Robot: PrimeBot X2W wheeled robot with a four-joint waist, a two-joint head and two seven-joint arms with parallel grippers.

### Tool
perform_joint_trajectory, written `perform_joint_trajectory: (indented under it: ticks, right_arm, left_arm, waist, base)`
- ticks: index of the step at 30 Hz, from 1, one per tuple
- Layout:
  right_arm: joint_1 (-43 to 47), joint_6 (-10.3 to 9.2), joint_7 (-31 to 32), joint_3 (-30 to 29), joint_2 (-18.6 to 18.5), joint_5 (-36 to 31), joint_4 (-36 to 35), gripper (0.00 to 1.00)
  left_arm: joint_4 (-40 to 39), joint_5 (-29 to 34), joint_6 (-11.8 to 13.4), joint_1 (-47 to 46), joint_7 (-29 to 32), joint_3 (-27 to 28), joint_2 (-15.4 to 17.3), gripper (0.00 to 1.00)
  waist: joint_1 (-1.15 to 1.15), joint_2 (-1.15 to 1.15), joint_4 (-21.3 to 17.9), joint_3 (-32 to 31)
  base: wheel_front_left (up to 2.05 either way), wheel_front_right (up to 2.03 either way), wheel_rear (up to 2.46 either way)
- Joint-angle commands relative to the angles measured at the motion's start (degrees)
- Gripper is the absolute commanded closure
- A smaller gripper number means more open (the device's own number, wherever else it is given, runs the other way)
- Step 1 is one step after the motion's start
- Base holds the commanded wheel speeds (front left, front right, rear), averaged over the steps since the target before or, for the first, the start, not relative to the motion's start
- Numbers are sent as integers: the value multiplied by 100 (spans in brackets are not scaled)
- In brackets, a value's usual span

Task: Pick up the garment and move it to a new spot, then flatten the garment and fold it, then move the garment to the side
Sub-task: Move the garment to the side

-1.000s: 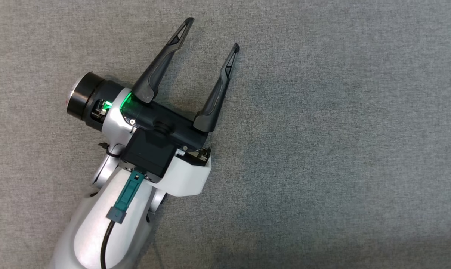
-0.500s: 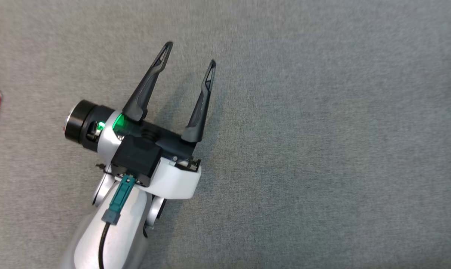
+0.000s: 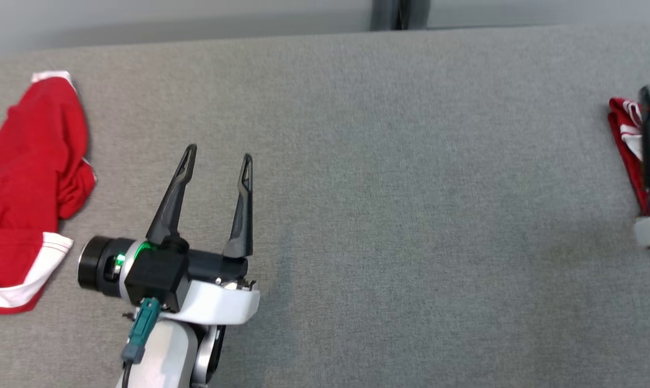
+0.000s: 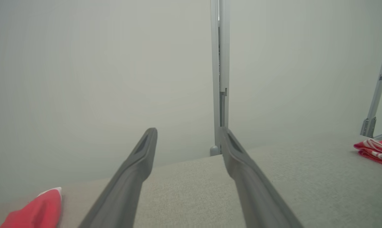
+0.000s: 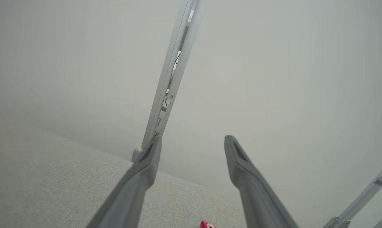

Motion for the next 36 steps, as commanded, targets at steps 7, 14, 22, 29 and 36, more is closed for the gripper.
perform_joint_trajectory:
  ticks: [7,14,22,29,36]
  right_arm:
    - [699,-1,-238,118,714,-25,-201,0]
    - [1200,-1,-329,337,1161,-146,24,0]
    - [1537,-1,-337,380,1633,-244,-59,0]
    - [1550,-1,-338,460,1753,-218,-74,0]
    - [1519,-1,-339,395,1743,-189,-93,0]
  left_arm:
    - [99,-247,23,586,1,409,-82,0]
    - [339,-157,-113,1029,1,402,-118,0]
    - [420,-315,76,1191,2,344,-124,0]
    - [434,-311,102,1139,2,312,-125,0]
    - [429,-343,116,1136,2,297,-125,0]
  waist:
    - [0,0,227,-604]
    - [0,0,277,-954]
    - [0,0,328,-1055]
    - [0,0,343,-1054]
    - [0,0,354,-1078]
  base:
    - [0,0,0]
    - [0,0,0]
    - [0,0,0]
    - [0,0,0]
    - [0,0,0]
